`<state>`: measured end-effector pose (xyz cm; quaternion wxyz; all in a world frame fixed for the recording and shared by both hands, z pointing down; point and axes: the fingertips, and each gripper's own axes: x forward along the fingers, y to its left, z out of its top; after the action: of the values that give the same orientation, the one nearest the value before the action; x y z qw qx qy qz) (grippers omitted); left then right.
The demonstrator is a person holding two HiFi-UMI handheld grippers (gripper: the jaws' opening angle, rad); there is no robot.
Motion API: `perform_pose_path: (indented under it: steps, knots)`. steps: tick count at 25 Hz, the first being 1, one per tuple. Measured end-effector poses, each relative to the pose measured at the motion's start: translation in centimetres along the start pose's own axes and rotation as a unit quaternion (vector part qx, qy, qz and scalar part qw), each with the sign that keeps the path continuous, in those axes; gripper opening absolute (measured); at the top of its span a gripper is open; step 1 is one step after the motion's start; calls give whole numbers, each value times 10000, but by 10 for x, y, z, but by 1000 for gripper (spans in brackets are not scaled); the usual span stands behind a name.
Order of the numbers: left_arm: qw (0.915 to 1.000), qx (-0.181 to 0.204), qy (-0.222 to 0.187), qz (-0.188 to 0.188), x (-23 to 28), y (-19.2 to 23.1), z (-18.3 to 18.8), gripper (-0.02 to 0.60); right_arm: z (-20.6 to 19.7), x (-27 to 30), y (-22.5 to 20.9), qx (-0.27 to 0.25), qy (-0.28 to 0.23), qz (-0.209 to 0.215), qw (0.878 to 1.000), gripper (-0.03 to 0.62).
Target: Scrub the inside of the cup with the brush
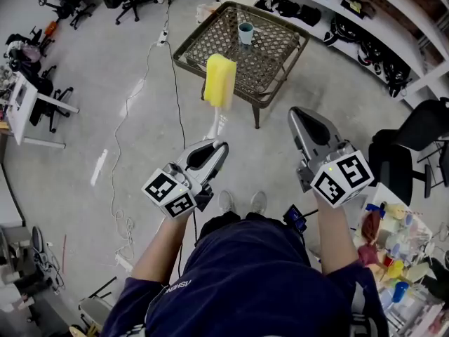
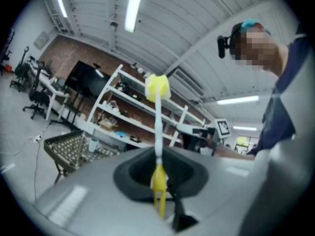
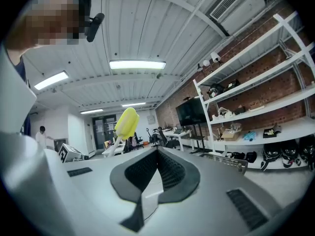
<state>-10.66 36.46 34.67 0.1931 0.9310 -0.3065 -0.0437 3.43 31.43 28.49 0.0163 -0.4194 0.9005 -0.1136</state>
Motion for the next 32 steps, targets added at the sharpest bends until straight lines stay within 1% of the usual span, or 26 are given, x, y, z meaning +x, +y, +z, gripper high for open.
perform_pose_path:
  steps: [3, 10, 17, 22, 27, 32]
  knots:
    - [9999, 142, 46, 65, 12, 3, 2, 38, -5, -1, -8, 5, 67, -19, 10000, 5]
    - [9992, 386, -46, 117, 39, 2, 17, 38, -3, -11, -21, -94, 82, 49, 9999, 5]
    - [9990, 391, -129, 177, 57, 0, 20, 38, -2, -27, -45, -92, 67, 26, 9999, 5]
    - [9990, 373, -140, 190, 65, 7, 21, 38, -5, -20, -56, -47, 104, 40, 9999, 5]
    - [9991, 344, -129, 192, 74, 23, 25, 38, -4, -1, -65, -18, 146, 84, 9999, 5]
    - [9994, 273, -99, 166, 86, 55, 30, 38, -7, 29, -81, 19, 220, 57, 9997, 5]
